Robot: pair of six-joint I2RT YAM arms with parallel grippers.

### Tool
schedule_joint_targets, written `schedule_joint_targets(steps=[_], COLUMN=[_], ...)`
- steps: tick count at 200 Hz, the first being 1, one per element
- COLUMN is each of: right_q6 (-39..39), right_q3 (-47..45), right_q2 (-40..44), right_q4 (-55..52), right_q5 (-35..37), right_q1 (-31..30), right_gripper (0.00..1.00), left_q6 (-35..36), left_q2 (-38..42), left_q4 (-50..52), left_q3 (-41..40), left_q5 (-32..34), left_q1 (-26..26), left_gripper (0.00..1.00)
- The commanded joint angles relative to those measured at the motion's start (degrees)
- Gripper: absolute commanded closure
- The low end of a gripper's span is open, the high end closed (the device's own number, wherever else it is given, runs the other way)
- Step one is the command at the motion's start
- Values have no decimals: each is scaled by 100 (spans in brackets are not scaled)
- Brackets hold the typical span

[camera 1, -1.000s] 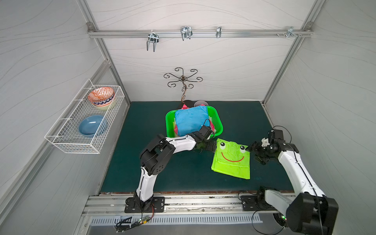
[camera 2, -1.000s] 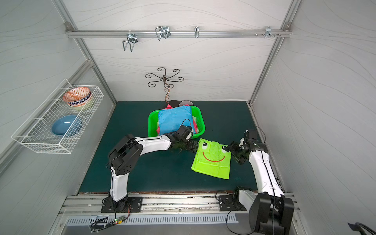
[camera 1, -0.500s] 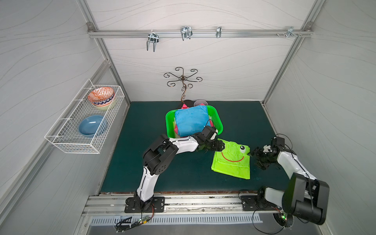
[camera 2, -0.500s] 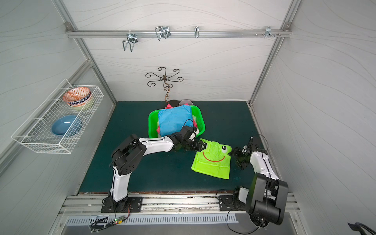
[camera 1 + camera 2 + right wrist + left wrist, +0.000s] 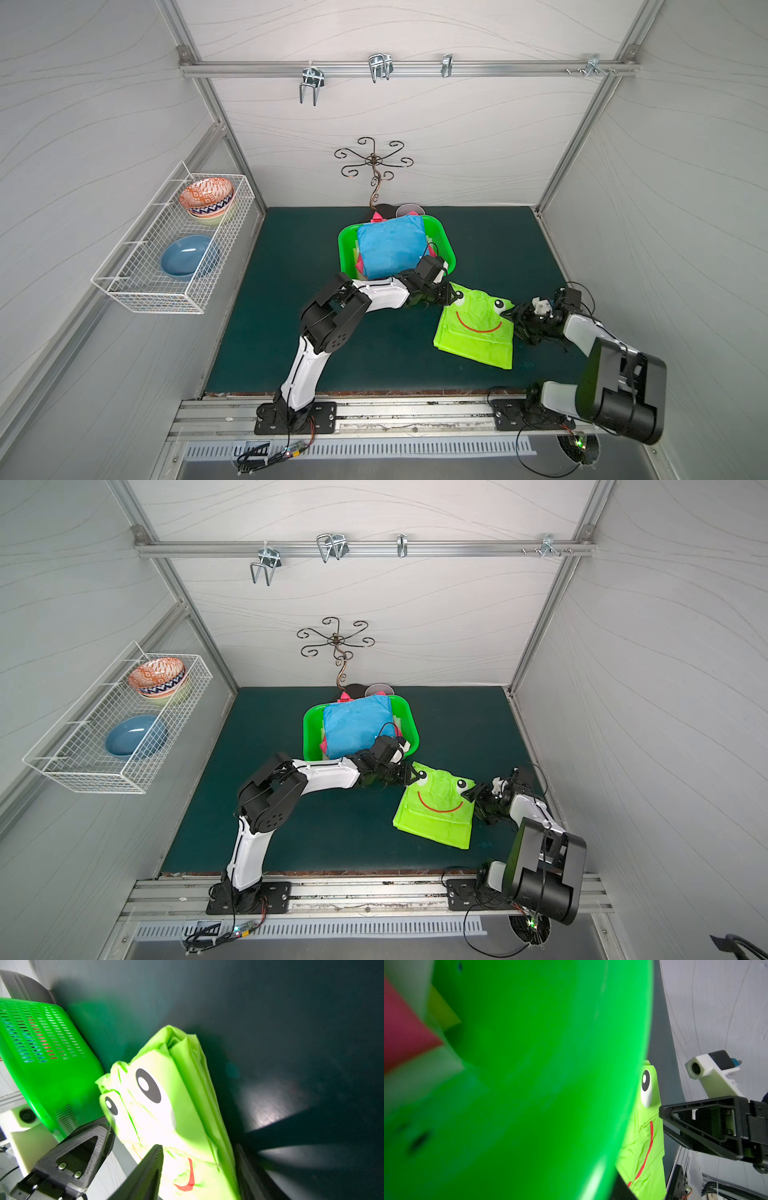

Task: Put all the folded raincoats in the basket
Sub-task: Move the raincoat to the center of the board.

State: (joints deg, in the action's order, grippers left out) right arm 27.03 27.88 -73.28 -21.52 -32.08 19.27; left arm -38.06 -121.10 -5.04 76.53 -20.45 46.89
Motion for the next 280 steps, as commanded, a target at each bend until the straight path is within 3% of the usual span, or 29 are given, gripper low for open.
schedule_joint_targets(steps=[1,25,60,78,105,110,113,116,119,131,150,160,174,189,219,254,280], right_q6=[-272,-329,-380,-303,-91,-11,27,43,43,-51,495,481,319,498,786,584,273], right_q3=[-68,5,92,360,1199,1373,1467,1559,1643,1897,2195,2331,2132,1637,960,557,323], right_q2=[42,98,271,520,694,696,701,685,671,613,379,158,30,41,430,841,567], right_q4=[-77,-155,-348,-812,-1906,-2096,-2202,-2300,-2384,-2505,-2870,-2983,-2455,-1807,-1496,-1669,-1430], right_q5=[-9,-62,136,1046,2824,3191,3398,3581,3706,3990,4517,4177,2819,1682,1251,601,-173], right_q1=[157,191,171,-170,-1373,-1606,-1749,-1866,-1966,-2159,-2152,-2122,-2106,-2049,-2066,-1930,-1868], right_gripper=[41,42,39,35,25,21,16,4,1,1,1,1,3,11,12,12,13], left_q6=[-201,-274,-280,-321,-173,-74,-13,51,103,255,385,388,436,657,933,1028,625], left_q2=[-275,-242,159,427,862,913,959,991,1021,1183,1558,1756,2011,2181,2429,2868,2949], left_q4=[247,105,-206,-373,-710,-725,-706,-680,-651,-623,-760,-648,-173,372,636,662,455], left_q3=[-244,-341,-729,-1015,-1530,-1580,-1602,-1610,-1629,-1727,-2063,-2203,-2259,-2208,-2291,-2595,-2755], left_q5=[-291,-527,-533,-470,-291,-287,-266,-252,-233,-194,-115,-31,150,47,-150,474,332], left_q1=[-4,-34,-30,-26,-6,11,25,32,37,68,85,86,71,50,60,26,-367], left_gripper=[77,100,100,100,100,100,100,100,100,100,100,100,100,100,100,100,100])
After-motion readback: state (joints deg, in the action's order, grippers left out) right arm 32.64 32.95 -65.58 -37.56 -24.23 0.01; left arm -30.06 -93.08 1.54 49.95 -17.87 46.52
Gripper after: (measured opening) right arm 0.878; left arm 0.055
